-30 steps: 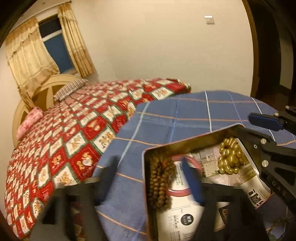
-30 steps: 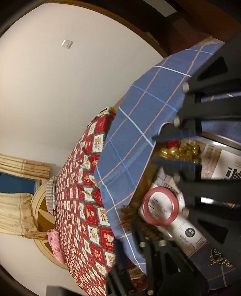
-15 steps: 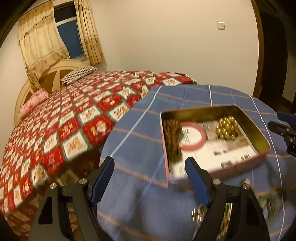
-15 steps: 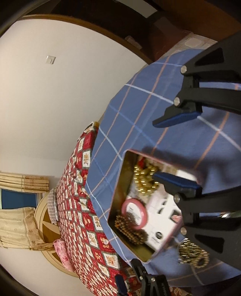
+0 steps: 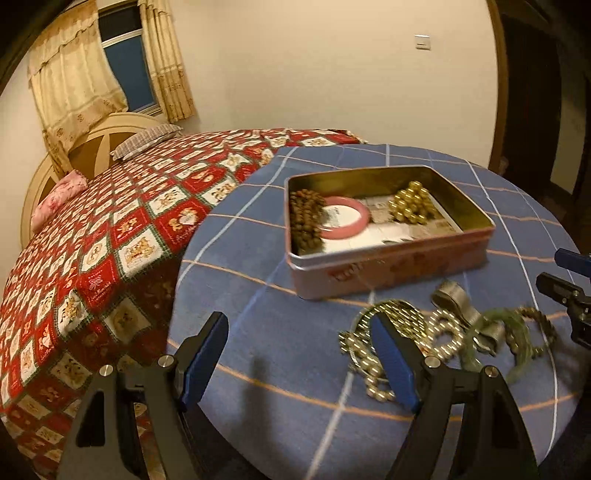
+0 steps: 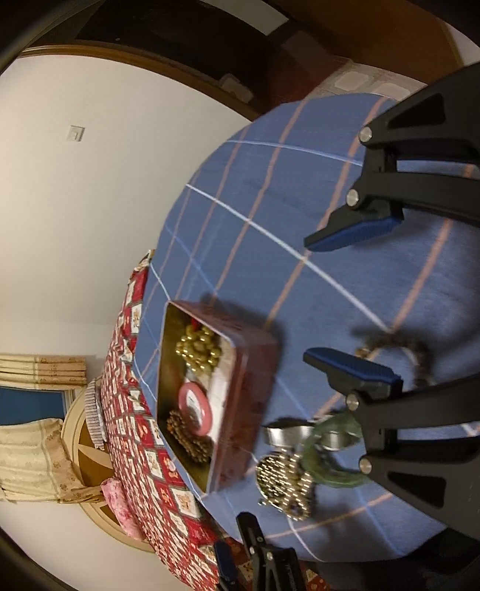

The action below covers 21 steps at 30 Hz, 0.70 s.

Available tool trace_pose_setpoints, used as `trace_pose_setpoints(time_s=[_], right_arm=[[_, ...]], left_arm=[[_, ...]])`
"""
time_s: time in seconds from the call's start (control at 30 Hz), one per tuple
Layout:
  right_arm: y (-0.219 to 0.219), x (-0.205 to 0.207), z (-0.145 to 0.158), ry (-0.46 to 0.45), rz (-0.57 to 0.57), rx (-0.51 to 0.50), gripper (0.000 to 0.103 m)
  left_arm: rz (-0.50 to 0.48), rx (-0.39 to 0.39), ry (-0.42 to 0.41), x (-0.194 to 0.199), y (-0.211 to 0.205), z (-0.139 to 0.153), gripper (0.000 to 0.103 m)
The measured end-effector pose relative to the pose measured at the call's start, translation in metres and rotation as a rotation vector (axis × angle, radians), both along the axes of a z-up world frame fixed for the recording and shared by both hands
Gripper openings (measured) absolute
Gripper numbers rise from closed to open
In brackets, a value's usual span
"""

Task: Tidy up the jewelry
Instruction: 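Move the left tool to the pearl necklace while the right tool reaches the dark bead bracelet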

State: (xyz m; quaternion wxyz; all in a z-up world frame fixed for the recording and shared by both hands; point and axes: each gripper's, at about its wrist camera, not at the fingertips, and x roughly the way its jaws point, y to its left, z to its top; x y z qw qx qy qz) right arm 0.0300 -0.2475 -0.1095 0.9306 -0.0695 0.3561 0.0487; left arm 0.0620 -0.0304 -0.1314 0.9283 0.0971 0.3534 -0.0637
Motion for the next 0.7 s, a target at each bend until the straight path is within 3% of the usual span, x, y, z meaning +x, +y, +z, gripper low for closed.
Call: trace_pose_setpoints(time_s=[0.47,0.7], right_arm=[[0.013,-0.011,-0.019,0.059,0.056,-0.013,0.056],[0.008,-0.005,-0.028,0.079,0.040,0.021,0.055]], left_arm=[[-0.068,0.036,0.023,-0.020,-0.021,-0.017,0.079],[-0.111,0.008,0.069,-0.014,-0.024,-0.027,0.075]])
